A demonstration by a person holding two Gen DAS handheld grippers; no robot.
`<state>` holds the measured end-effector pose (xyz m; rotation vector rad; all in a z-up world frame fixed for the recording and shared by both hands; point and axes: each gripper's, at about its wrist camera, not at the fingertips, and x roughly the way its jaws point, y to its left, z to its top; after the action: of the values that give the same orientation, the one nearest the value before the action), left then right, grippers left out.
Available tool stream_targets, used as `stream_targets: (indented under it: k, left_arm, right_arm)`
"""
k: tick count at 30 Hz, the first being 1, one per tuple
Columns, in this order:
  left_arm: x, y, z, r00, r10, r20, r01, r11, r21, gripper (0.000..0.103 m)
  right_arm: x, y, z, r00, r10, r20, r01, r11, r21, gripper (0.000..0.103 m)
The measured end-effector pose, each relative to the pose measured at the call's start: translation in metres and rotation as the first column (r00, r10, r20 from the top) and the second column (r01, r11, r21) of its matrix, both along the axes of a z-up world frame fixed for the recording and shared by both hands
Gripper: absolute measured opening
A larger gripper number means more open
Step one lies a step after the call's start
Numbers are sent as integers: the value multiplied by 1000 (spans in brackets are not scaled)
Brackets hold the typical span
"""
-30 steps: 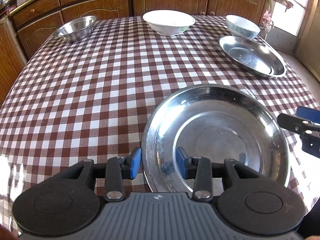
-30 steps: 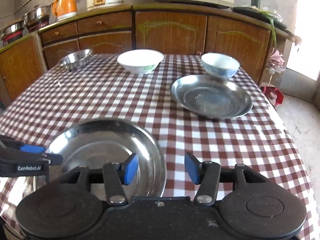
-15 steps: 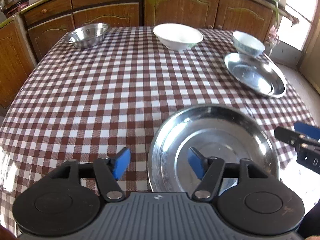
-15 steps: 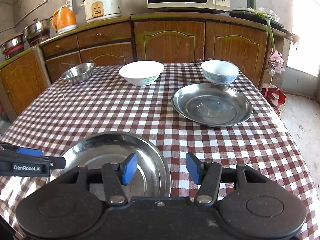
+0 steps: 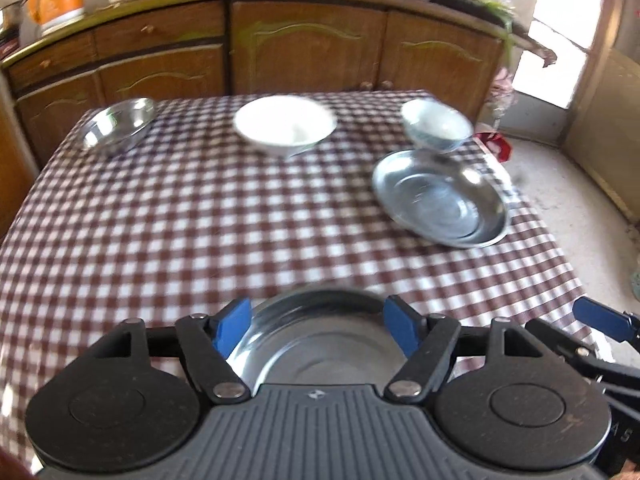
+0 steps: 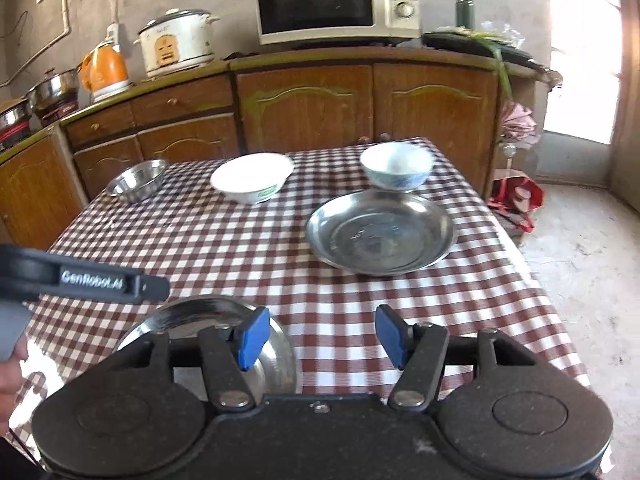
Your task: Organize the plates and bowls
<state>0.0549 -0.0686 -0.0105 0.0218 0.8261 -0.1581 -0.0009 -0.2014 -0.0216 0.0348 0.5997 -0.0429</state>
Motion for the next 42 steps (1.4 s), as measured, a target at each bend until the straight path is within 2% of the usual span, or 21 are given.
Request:
stream_targets:
  k: [6,14,20,29,42]
  left_arm:
    - [4,-20,4,999,-36,29,36,999,3,76]
    - [13,-34,15,997,-41,67,40,999,16,77]
    - [17,-45,22,994,-47,95,45,999,26,85]
    - [26,-54,22,995,-47,91,45,999,25,88]
    - [42,-65,21,995,-42,92,39,999,35,90]
  right_arm:
    - [-1,-26,3,998,-43,43,43,999,8,74]
    - [11,-41,12,995,-33,92,30,999,36,78]
    - [19,-56,23,990,-51,130,46,998,39,79]
    - [29,-75,37,982,-81,170,78,997,25,80]
    - [46,-87,37,980,-89,175,85,996,35,80]
